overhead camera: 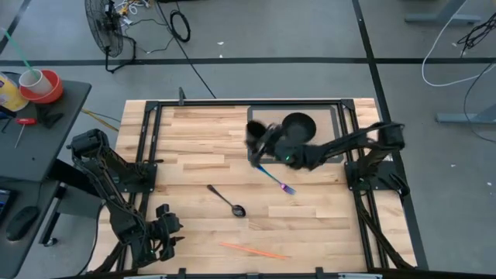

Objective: Pick & Place Utensil
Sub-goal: Put the black cup on the transparent mat to the top right of the black bowl

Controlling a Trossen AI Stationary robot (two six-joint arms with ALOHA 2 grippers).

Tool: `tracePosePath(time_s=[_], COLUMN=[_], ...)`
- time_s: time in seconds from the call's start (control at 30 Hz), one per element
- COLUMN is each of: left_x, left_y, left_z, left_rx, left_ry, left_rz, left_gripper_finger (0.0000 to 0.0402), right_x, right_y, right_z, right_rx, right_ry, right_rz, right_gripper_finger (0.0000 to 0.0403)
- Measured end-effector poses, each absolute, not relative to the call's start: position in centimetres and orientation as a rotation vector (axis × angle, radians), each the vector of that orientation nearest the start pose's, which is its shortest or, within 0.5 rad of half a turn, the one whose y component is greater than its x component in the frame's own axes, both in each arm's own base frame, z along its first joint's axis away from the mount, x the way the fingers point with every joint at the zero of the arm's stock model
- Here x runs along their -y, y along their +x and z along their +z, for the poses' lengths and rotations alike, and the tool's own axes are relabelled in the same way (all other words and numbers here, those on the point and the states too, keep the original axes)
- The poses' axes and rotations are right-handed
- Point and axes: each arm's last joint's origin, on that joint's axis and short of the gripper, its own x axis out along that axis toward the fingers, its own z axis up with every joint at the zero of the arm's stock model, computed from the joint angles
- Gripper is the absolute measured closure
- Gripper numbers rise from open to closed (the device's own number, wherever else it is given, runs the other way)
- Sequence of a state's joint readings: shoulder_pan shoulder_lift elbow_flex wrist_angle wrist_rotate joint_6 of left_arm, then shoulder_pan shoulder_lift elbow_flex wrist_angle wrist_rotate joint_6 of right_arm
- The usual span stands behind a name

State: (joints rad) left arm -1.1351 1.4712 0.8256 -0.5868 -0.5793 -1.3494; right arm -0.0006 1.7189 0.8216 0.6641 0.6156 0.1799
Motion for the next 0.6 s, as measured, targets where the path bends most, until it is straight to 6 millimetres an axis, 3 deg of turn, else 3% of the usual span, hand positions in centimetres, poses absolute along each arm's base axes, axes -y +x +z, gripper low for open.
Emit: tracePosePath(time_s=[0.3, 0.6], left_x=[22.7, 22.8], left_y=[12.3, 12.3], left_z=[18.0, 18.1], left_rx=[-0.9, -0.901], left_ry=[-0.323, -0.336], left_rz=[0.12, 0.111], left_gripper_finger=[0.0204, 0.0204], right_x=[-4.1, -5.0], right_y=[40.4, 41.9], right_z=[15.2, 10.5], right_rx=[-0.217, -0.263], right_ry=[0.117, 0.153], right_rz=[-0.476, -0.47], right_gripper_finger=[0.0115, 0.0115])
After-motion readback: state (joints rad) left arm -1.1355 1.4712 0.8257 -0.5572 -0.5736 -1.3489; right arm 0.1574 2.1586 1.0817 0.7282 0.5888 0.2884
